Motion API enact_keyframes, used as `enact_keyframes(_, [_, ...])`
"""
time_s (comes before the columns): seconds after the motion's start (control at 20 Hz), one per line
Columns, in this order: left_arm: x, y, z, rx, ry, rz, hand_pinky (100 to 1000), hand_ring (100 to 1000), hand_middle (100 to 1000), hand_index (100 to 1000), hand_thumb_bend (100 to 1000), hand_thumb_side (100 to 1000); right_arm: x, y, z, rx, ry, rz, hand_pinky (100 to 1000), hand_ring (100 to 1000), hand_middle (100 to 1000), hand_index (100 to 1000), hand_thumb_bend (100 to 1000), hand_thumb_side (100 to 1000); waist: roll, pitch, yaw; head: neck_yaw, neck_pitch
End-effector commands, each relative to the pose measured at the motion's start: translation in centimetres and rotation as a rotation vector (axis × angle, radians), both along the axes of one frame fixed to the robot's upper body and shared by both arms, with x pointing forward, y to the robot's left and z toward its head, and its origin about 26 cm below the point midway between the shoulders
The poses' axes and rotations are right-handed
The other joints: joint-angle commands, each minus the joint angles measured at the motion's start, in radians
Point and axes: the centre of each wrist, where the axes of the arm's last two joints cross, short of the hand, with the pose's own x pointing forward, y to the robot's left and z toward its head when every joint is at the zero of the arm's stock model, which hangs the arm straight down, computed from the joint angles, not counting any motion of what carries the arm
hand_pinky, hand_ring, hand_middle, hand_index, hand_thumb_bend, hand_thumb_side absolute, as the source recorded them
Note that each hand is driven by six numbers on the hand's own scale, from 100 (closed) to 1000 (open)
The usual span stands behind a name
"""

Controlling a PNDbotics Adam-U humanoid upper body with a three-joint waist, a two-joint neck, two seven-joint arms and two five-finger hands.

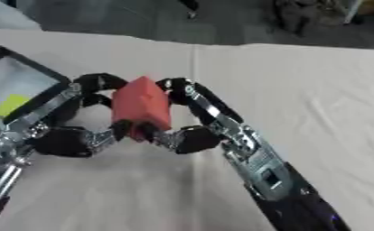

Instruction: Pick up the objects with one hand, pass them to the other hand, and then place them into the box on the other side of the table.

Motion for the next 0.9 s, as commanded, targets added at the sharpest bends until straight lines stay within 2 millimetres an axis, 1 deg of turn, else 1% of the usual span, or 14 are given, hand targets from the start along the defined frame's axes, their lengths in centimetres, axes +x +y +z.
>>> enact_keyframes(0.05, [-0.01,-0.08,0.49,-0.024,-0.007,0.014,693,850,703,697,100,226,0.01,0.13,1.04,0.007,-0.027,0.012,594,394,234,440,100,376,0.000,-0.009,0.000,0.001,-0.001])
enact_keyframes(0.15, [-0.02,-0.14,0.43,-0.027,0.002,0.015,686,838,684,679,100,184,0.02,0.14,1.04,0.007,-0.027,0.011,594,393,233,439,100,373,0.000,-0.009,-0.001,0.000,-0.001])
enact_keyframes(0.2, [-0.03,-0.16,0.41,-0.026,0.005,0.014,687,838,683,679,100,182,0.02,0.14,1.05,0.008,-0.028,0.010,594,393,233,439,100,371,0.000,-0.009,-0.001,0.000,-0.001])
enact_keyframes(0.35, [-0.06,-0.19,0.39,-0.013,0.011,0.002,679,827,663,660,100,100,0.02,0.15,1.10,0.013,-0.030,0.007,593,394,233,440,100,370,0.000,-0.009,-0.002,0.000,-0.001])
enact_keyframes(0.6, [0.00,-0.13,0.34,0.006,0.022,0.004,644,782,603,601,100,100,-0.02,0.18,1.17,0.013,-0.033,0.006,597,401,248,449,100,347,0.001,-0.009,-0.002,0.000,-0.002])
enact_keyframes(0.75, [-0.06,-0.09,0.44,0.002,0.014,0.013,609,738,537,528,100,100,-0.02,0.13,1.22,0.015,-0.034,0.000,617,423,269,478,100,290,0.001,-0.011,-0.003,0.001,-0.007])
enact_keyframes(0.85, [-0.13,-0.08,0.53,-0.007,0.000,0.021,584,701,494,476,100,100,-0.01,0.09,1.26,0.015,-0.036,-0.009,639,444,287,507,100,292,0.001,-0.011,-0.003,-0.001,-0.011])
enact_keyframes(0.9, [-0.16,-0.08,0.58,-0.012,-0.008,0.025,567,681,473,449,100,100,0.00,0.07,1.27,0.014,-0.037,-0.015,653,457,305,527,100,310,0.001,-0.012,-0.004,-0.002,-0.014])
